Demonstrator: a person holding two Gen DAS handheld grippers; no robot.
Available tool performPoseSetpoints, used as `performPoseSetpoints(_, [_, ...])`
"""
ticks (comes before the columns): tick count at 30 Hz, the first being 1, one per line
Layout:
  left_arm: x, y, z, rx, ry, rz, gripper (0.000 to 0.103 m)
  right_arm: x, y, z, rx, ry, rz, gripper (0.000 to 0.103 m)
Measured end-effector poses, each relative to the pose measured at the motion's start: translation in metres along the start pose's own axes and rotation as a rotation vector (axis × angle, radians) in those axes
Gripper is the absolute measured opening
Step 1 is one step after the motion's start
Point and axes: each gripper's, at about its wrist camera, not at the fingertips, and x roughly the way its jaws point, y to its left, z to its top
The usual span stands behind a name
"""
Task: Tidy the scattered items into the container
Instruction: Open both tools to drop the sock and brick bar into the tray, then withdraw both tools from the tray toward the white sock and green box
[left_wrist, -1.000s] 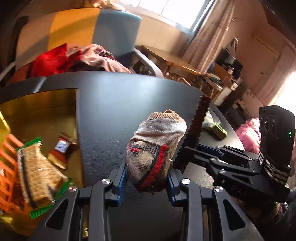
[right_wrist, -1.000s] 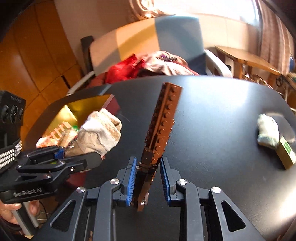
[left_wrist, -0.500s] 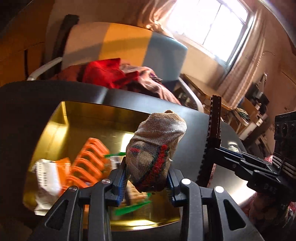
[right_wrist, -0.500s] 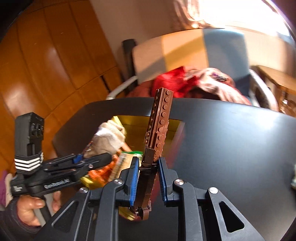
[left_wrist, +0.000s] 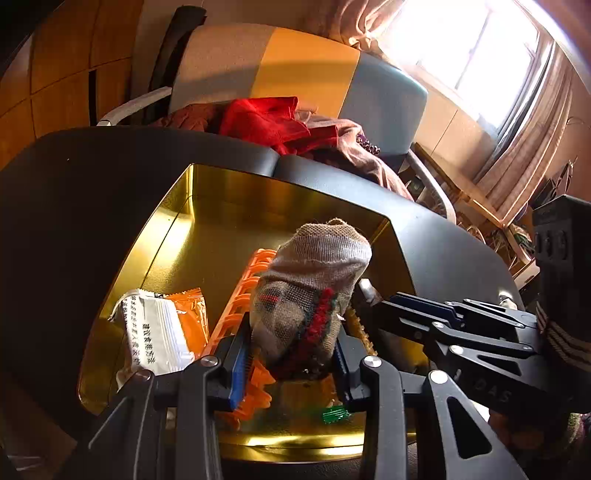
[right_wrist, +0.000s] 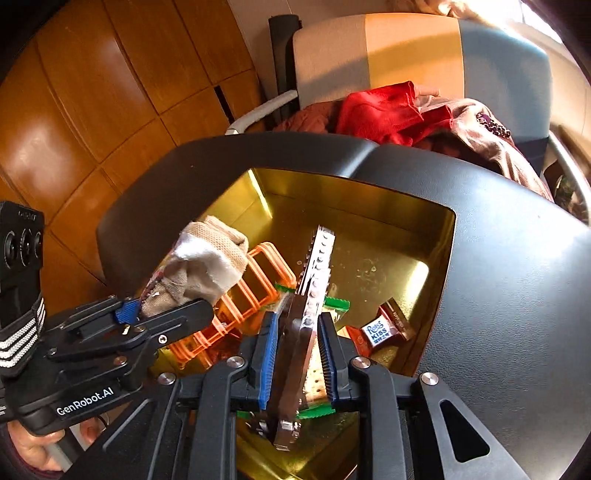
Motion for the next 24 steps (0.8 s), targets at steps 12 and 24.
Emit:
performPoseSetpoints(12, [-0.006, -0.006, -0.003, 0.022, -0.021, 0.020, 0.053, -0.016, -0.006, -0.016, 0.001, -0.022, -0.022, 0.037])
performPoseSetpoints(24, [-0.039, -0.039, -0.008, 0.156, -0.116, 0.095, 0.062, -0.069, -0.030, -0.041, 0.090, -0.167, -0.141, 0.061])
